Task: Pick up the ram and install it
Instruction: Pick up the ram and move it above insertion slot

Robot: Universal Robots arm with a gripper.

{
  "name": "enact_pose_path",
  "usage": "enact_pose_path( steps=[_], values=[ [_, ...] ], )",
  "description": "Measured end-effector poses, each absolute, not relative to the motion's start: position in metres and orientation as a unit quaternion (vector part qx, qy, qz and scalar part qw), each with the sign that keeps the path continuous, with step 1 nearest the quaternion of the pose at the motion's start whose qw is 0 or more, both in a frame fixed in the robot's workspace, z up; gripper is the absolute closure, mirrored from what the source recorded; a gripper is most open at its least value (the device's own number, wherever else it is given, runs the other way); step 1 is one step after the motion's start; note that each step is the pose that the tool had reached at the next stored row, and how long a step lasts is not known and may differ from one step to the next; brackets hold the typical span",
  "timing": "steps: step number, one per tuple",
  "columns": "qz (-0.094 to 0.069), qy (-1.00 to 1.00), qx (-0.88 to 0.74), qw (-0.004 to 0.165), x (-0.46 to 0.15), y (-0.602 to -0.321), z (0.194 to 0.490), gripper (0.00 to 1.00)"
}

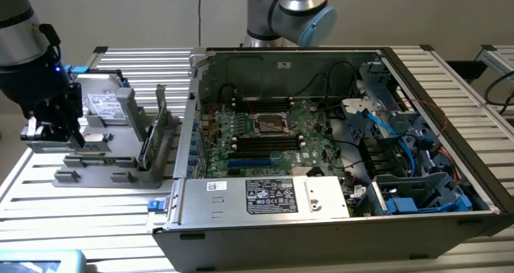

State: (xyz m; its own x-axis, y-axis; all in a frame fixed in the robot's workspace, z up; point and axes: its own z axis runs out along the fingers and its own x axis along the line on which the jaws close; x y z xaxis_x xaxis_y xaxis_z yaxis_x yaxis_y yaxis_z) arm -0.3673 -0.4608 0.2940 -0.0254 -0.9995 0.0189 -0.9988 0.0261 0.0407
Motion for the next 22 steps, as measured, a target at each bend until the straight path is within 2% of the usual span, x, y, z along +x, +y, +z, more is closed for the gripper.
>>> enact_pose_path(
  steps=[9, 22],
  values=[
    [-0.008, -0.716, 0.698, 0.021, -0.358, -0.463, 0.335, 0.87],
    [-0.010, -0.716, 0.698, 0.022, -0.308, -0.476, 0.394, 0.87]
  ],
)
